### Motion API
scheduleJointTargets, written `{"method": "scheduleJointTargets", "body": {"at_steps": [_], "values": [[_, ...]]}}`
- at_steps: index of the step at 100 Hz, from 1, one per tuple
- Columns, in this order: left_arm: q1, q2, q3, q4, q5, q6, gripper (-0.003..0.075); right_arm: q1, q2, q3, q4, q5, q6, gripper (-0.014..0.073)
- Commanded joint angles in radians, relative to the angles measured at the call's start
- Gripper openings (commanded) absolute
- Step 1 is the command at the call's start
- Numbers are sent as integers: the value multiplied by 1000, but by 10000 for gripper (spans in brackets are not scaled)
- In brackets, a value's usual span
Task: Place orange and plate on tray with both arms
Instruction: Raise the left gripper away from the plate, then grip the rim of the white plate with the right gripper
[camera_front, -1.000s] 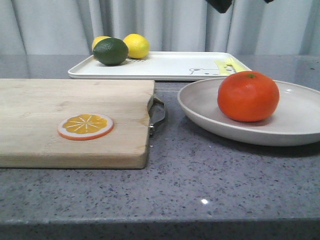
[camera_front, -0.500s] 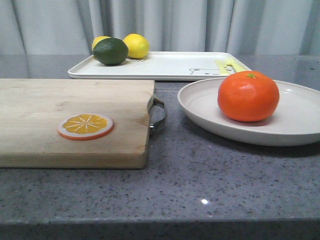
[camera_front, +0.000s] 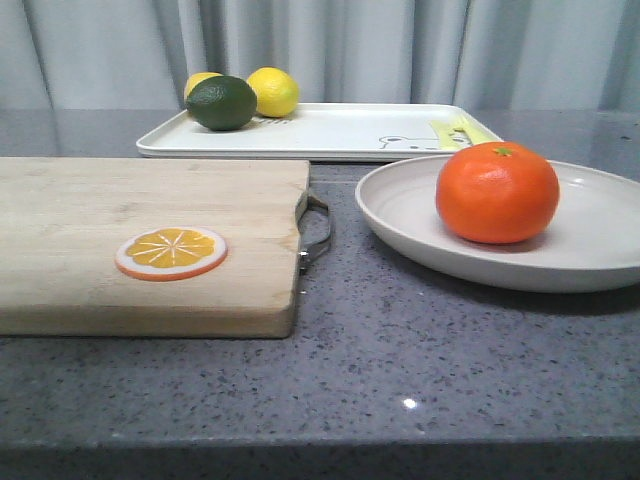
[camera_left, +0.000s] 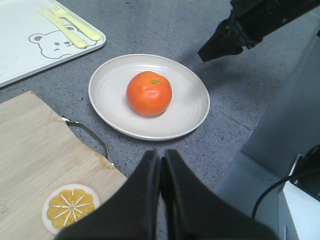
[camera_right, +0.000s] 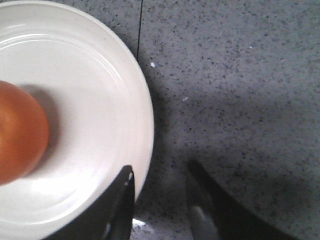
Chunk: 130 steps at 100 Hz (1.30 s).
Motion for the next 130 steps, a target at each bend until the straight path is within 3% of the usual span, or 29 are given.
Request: {"method": "scheduleJointTargets", "body": {"at_steps": [1,24,70,79,103,130], "values": [[-6,-18,-8,-15,-70,-7,-20,2,33,-72,41,-5,-6,281],[-6,-18,-6,-15,-65,-7,-20,2,155,-148,47,34,-5,281],[-6,-18,-6,-17,-65,-7,-20,0,252,-150,50,10,9,269],[-6,-18,-6,-17,-65,-7,-20,0,253,-150,48,9,9,216],[-6,-18,-6,-17,-69,-7,-20,0,253,-150,48,8,15,-63],[-6,-18,-6,-17,-64,-7,-20,0,250,-181,54,12,57,-67]]}}
